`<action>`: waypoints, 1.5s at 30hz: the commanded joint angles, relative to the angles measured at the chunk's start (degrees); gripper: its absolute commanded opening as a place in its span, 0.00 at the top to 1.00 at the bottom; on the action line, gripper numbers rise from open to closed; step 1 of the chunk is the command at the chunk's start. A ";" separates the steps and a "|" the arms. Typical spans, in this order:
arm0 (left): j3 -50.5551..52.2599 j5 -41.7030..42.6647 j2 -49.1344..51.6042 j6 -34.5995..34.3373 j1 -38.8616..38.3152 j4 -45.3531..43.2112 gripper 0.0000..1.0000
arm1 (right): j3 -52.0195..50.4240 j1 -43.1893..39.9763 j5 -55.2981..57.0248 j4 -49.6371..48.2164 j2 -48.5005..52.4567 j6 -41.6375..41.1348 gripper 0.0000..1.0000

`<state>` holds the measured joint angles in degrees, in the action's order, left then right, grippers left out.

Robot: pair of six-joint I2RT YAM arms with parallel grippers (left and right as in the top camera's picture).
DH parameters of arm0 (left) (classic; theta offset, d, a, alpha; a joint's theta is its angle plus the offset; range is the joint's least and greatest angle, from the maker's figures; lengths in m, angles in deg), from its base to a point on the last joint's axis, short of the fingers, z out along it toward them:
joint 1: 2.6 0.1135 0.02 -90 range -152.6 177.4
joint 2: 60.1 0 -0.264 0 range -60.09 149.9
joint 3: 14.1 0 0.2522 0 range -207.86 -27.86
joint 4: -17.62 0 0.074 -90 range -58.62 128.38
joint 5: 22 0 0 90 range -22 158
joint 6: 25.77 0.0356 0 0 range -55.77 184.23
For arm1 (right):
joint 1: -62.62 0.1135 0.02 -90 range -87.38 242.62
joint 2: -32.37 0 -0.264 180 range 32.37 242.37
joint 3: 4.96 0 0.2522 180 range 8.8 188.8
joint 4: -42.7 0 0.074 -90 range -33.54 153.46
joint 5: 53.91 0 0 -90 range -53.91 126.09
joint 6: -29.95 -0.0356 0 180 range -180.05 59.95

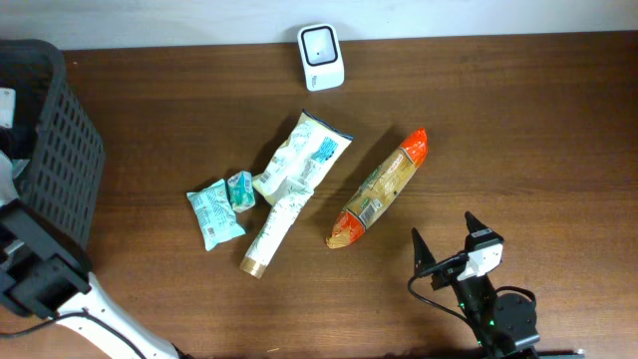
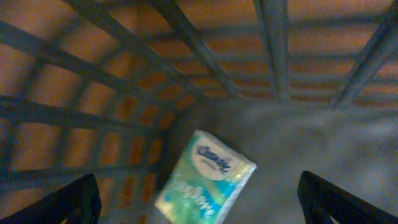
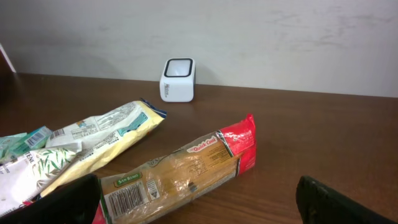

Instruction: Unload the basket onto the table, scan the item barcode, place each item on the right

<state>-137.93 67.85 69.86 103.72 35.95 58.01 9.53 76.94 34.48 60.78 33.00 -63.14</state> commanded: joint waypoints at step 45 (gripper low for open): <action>19.21 20.83 -30.40 -31.30 -49.64 31.28 1.00 | -0.42 -0.11 -0.31 0.15 -0.42 -0.61 0.01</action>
<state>-125.40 92.79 38.77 73.14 -8.55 89.72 9.53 76.94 34.50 60.78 32.95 -63.14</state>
